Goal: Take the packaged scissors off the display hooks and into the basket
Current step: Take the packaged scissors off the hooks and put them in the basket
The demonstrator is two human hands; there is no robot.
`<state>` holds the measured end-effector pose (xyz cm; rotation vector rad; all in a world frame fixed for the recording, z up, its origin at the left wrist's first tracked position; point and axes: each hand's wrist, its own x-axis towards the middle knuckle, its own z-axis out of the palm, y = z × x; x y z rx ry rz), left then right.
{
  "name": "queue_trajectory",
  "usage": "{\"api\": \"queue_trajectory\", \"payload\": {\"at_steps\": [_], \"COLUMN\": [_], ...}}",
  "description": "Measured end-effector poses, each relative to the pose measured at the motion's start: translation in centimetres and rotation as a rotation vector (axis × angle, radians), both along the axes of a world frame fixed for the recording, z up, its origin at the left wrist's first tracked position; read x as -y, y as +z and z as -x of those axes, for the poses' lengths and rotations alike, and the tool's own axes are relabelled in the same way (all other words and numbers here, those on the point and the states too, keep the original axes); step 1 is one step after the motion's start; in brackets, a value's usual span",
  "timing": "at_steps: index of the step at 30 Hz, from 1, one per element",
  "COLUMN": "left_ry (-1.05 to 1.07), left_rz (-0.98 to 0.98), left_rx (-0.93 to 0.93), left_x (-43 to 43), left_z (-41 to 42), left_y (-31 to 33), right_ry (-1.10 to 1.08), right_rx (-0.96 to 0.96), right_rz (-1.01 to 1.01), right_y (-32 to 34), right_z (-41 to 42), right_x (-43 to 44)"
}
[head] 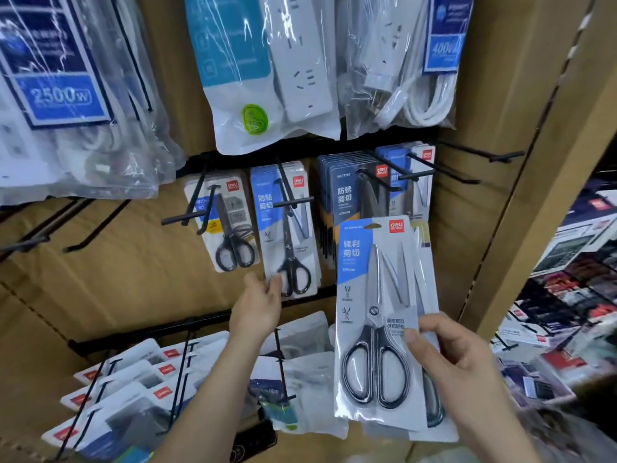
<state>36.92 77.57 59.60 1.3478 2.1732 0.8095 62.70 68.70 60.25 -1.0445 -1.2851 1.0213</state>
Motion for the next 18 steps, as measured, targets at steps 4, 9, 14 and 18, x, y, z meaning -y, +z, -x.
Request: {"api": "queue_trajectory", "payload": {"at_steps": [4,9,14,18], "left_ry": [0.017,-0.292,-0.174,-0.131], "left_rz": [-0.295,-0.327,-0.481,-0.551], "left_rx": [0.168,0.64,0.672,0.679], "left_x": [4.4,9.3,9.7,10.0], "left_z": [-0.7,-5.8,-7.0,-6.8], "left_y": [1.4,3.6,3.1,3.3], "right_ry": [0.017,0.092,0.093,0.115], "right_rx": [-0.011,-0.034,-0.057,-0.115], "right_rz": [0.003,0.011,0.009,0.019], "right_y": [-0.4,0.0,0.1,-0.4], "right_z": [0.5,2.3,3.8,4.0], "right_x": [-0.2,-0.2,-0.2,-0.2]}}
